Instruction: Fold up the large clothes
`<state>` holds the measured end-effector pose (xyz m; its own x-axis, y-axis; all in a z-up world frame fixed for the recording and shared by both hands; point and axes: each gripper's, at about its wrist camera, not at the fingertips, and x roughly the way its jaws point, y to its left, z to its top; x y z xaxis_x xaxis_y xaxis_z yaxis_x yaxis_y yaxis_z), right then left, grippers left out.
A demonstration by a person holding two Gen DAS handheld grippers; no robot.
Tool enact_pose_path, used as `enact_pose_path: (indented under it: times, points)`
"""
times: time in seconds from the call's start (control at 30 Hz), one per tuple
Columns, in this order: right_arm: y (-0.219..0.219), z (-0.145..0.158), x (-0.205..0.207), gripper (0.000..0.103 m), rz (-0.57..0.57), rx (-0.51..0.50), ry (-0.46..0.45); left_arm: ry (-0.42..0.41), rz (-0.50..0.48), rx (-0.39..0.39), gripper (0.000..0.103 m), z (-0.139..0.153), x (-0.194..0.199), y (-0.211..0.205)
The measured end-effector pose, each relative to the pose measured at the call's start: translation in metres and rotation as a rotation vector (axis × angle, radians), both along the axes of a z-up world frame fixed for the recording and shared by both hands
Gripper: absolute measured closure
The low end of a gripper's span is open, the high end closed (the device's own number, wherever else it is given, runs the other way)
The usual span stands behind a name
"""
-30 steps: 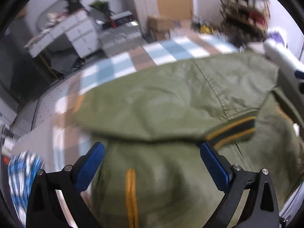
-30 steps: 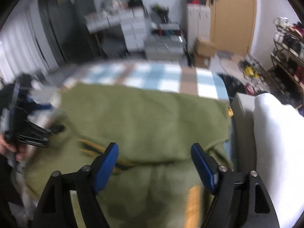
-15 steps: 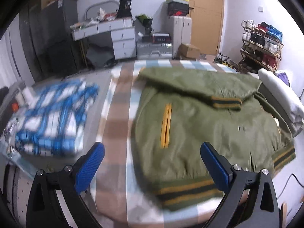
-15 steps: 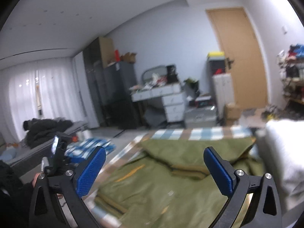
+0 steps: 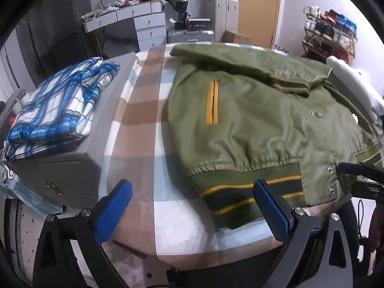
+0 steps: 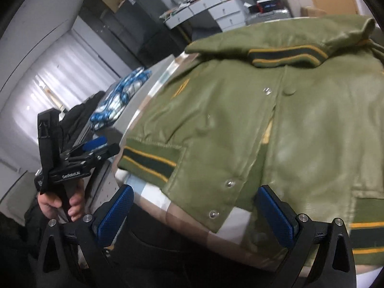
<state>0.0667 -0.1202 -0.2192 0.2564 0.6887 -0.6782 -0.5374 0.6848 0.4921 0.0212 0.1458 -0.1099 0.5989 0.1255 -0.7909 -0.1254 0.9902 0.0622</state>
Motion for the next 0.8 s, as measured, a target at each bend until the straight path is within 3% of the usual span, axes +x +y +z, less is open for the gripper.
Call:
enact_pose_path:
  times: [0.3, 0.33, 0.37, 0.43, 0.5, 0.6, 0.73, 0.8]
  points:
    - [0.024, -0.006, 0.013, 0.002, 0.003, -0.003, 0.010, 0.013, 0.012, 0.014, 0.004, -0.005, -0.010, 0.001]
    - [0.024, -0.006, 0.013, 0.007, 0.010, 0.012, 0.010, 0.013, 0.012, 0.026, 0.004, -0.005, -0.011, 0.000]
    - [0.023, -0.005, 0.013, 0.021, 0.019, 0.025, 0.015, 0.014, 0.014, 0.033, 0.004, -0.005, -0.012, 0.000]
    - [0.023, -0.003, 0.012, 0.027, 0.024, 0.035, 0.019, 0.015, 0.015, 0.033, 0.004, -0.004, -0.014, 0.002]
    - [0.023, 0.000, 0.011, 0.039, 0.032, 0.075, 0.018, 0.011, 0.018, 0.030, 0.004, -0.004, -0.015, 0.002]
    - [0.017, 0.006, 0.008, 0.047, 0.037, 0.131, 0.003, 0.009, 0.014, 0.038, 0.004, -0.004, -0.017, 0.001]
    - [0.021, 0.001, 0.009, 0.054, 0.030, 0.082, 0.011, 0.016, 0.008, 0.042, 0.004, -0.005, -0.017, 0.000]
    - [0.024, -0.005, 0.011, 0.071, 0.024, 0.066, 0.024, 0.014, 0.007, 0.046, 0.004, -0.005, -0.017, 0.000]
